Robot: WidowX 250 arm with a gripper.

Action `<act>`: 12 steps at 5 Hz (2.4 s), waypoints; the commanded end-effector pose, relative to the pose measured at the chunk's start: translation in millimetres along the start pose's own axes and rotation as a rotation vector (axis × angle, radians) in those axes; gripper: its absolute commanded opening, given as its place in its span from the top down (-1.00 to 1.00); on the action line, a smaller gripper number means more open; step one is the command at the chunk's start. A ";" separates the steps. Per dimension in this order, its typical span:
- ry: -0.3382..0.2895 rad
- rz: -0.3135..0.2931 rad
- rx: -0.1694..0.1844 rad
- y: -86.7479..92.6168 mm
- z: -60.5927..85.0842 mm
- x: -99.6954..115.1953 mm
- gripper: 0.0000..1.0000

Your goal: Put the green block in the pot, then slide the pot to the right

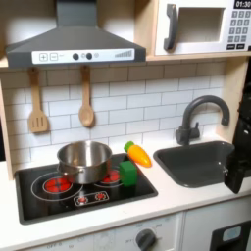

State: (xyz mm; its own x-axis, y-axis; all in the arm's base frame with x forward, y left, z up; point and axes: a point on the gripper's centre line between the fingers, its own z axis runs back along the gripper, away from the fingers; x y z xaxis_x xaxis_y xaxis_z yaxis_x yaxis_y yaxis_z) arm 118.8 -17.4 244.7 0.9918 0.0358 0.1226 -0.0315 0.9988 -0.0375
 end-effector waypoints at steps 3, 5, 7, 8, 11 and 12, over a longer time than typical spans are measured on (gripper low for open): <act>0.006 -0.023 0.014 10.4 -7.8 15.4 -1.00; 0.009 -0.009 0.027 22.1 -13.3 38.8 -1.00; 0.003 0.023 0.038 35.8 -16.8 71.7 -1.00; -0.002 0.045 0.039 43.0 -19.1 85.9 -1.00; -0.023 0.076 0.053 64.4 -24.2 126.9 -1.00; -0.027 0.078 0.057 67.8 -27.1 140.8 -1.00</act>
State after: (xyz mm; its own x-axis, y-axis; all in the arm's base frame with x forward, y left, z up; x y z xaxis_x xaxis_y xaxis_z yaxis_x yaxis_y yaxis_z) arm 259.4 55.2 231.6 0.9822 0.1174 0.1467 -0.1198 0.9928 0.0076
